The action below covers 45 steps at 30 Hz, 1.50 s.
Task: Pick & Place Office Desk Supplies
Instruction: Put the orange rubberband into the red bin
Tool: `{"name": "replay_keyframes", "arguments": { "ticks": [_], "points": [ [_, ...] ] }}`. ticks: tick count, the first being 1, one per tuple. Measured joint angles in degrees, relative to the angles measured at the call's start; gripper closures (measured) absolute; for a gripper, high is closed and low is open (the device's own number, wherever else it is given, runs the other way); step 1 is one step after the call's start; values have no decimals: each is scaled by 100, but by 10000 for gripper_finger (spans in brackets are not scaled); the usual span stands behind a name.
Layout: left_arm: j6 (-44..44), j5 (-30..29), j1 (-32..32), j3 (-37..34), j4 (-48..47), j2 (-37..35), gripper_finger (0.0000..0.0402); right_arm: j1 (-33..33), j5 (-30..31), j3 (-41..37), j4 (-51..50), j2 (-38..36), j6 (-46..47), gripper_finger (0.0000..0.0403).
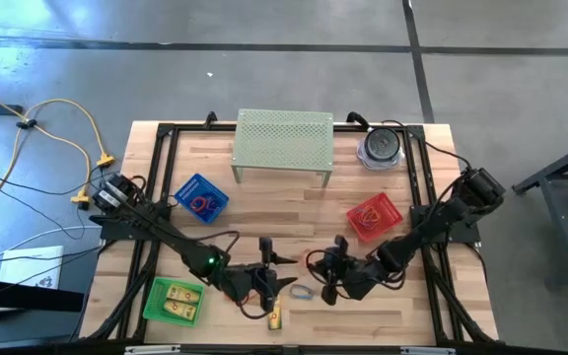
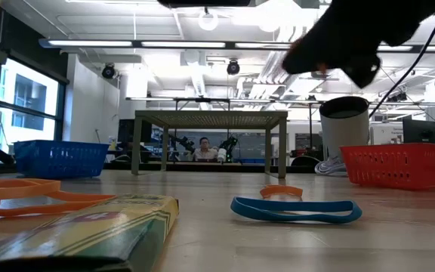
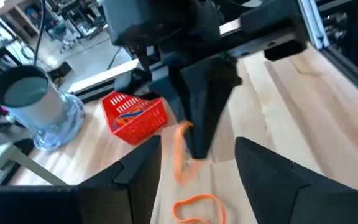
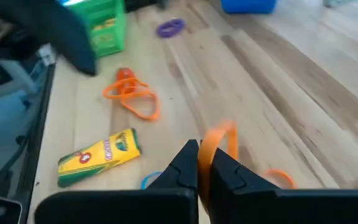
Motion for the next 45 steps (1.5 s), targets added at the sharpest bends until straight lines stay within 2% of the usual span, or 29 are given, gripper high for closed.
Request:
{"name": "replay_keyframes", "arguments": {
  "ticks": [9,14,16,21,23,26,29,33,35,38,45],
  "points": [
    [-435,88,-2,0,-202,4,203,424,1148,5,-2317,-876,1675,401],
    [-797,107,36,-5,-314,4,203,734,1830,6,-3815,-1263,3054,401],
    [-901,106,39,-5,-309,4,203,754,1916,6,-4355,-1286,3646,401],
    [-1047,111,37,-5,-304,4,202,685,1503,4,-5981,-1282,5168,401],
    [-1203,113,37,-5,-305,4,202,629,1401,0,-6350,-1282,5540,401],
    [-1417,113,37,-5,-397,4,202,507,1257,0,-6558,-1282,5612,401],
    [-1715,198,25,-5,-556,4,202,241,724,0,-7086,-1282,5650,401],
    [-2220,1020,20,-5,-682,4,202,-131,446,0,-7788,-1282,5858,401],
    [-2416,1530,37,-5,-702,7,202,-294,388,0,-7866,-1282,5878,401],
    [-2532,1982,44,-5,-715,4,202,-539,58,0,-7863,-1278,5843,401],
    [-2540,2135,31,-5,-857,4,202,-907,-474,0,-7896,-1278,5386,401]
  ]
}}
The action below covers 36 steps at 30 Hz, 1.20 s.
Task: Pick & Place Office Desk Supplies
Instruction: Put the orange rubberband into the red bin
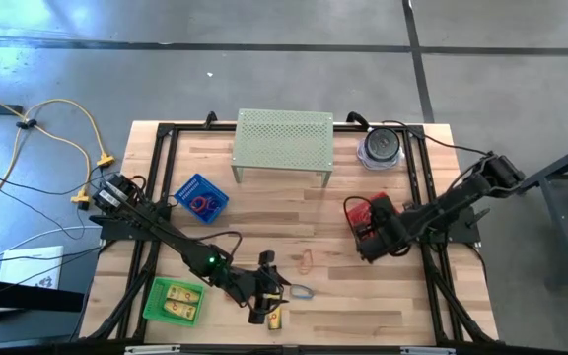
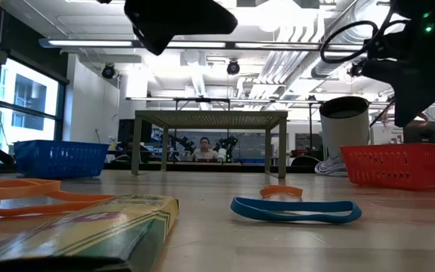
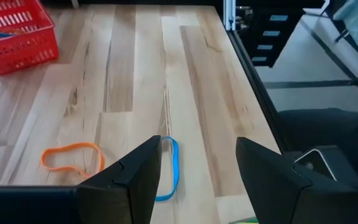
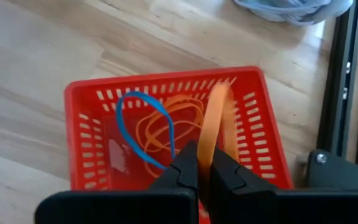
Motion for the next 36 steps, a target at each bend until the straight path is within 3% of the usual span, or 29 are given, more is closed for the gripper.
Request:
{"name": "replay_keyframes", "arguments": {
  "ticks": [8,18,23,26,29,33,36],
  "points": [
    [0,-2,0,0,-338,2,202,-122,-14,0,29,0,-464,382],
    [-149,-2,22,0,-469,2,202,-117,-146,0,48,0,-409,239],
    [-149,-2,22,0,-477,2,202,-117,142,0,103,0,-684,202],
    [-130,-4,22,0,-503,1,202,-118,365,0,744,-13,-1803,200],
    [-133,-6,22,0,-660,-61,202,-117,305,0,2122,-20,-3490,204],
    [-211,-7,22,0,-930,-244,202,-71,-427,0,4192,-20,-5757,210],
    [-323,-12,-24,0,-1175,-318,202,-49,-1101,1,5299,-10,-6949,215]
  ]
}}
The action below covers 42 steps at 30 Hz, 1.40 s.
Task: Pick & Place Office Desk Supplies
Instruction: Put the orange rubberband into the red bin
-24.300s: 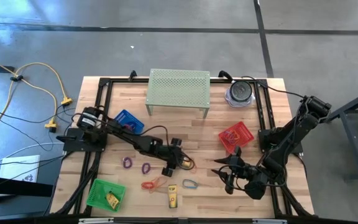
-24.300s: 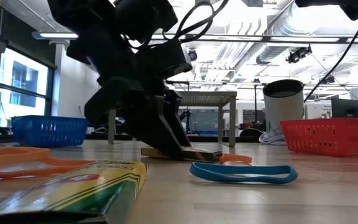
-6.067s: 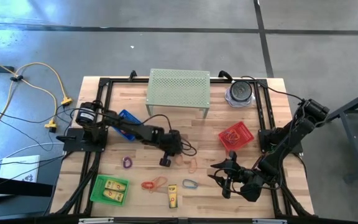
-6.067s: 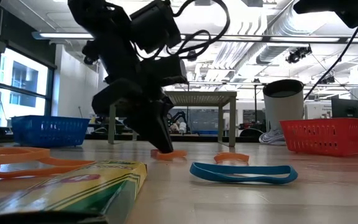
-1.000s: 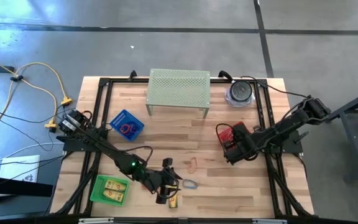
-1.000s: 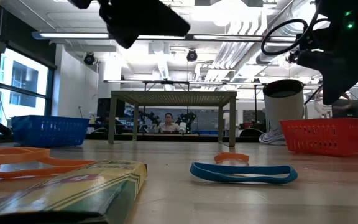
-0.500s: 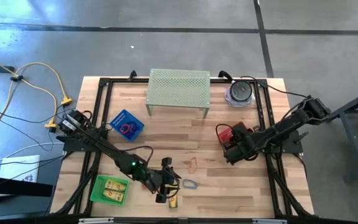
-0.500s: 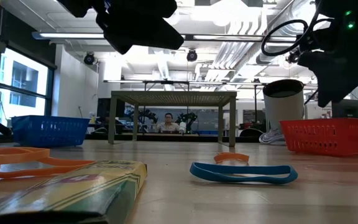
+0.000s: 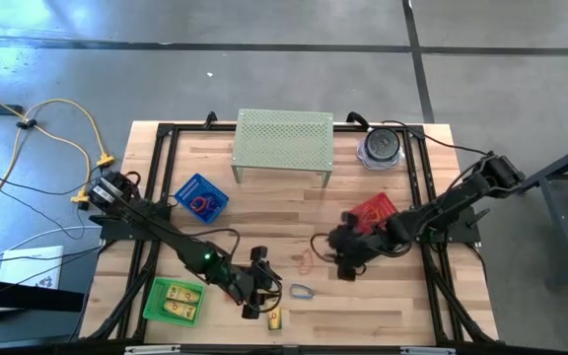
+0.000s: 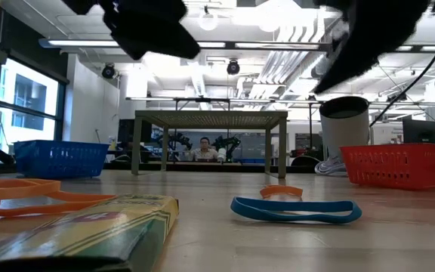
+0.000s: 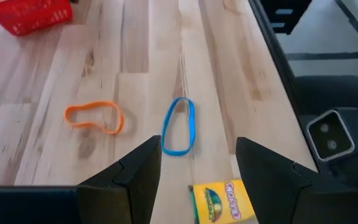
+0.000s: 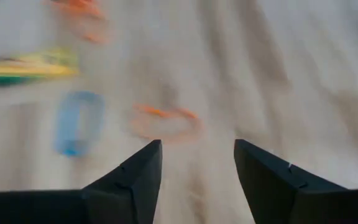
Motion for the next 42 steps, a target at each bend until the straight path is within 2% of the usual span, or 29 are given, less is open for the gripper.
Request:
{"name": "replay_keyframes", "arguments": {
  "ticks": [2,5,10,17,22,32,42],
  "points": [
    [-3,-2,-62,2,-19,-5,202,13,-210,3,361,3,-442,218],
    [-6,6,-153,0,-109,-5,202,-2,-212,3,504,6,-911,221],
    [-18,6,-212,2,-173,-5,202,-172,-217,3,507,28,-1233,222],
    [-16,6,-210,2,-163,-5,202,-383,-523,9,1437,692,-2107,222],
    [-16,6,-195,2,-195,-5,202,-368,-561,-1,1738,1196,-2631,222],
    [-16,60,-195,2,-268,-5,202,-641,-540,-1,2174,2092,-2667,222],
    [-14,86,-195,2,-289,-5,202,-927,-901,18,2166,2448,-2495,222]
  ]
}}
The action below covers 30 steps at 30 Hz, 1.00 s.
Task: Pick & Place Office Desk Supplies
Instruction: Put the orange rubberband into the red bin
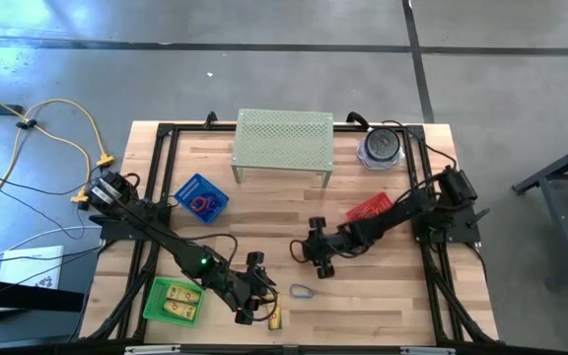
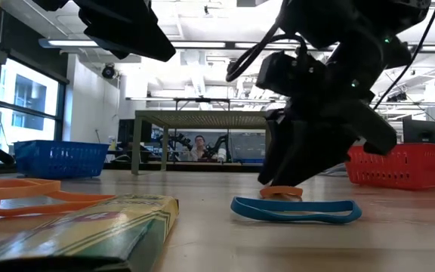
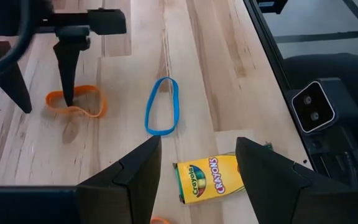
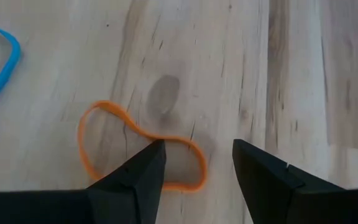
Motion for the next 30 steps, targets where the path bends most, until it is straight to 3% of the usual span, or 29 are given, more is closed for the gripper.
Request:
{"name": "replay_keyframes", "arguments": {
  "ticks": [5,13,22,30],
  "points": [
    [0,0,0,0,8,0,202,-60,-183,0,-136,55,202,247],
    [0,0,0,0,26,-2,202,-72,-466,2,-318,66,20,389],
    [0,0,0,0,26,-2,202,43,-60,21,-426,-113,43,401],
    [2,0,0,0,5,-4,202,625,550,563,-1739,-895,321,401]
  ]
}}
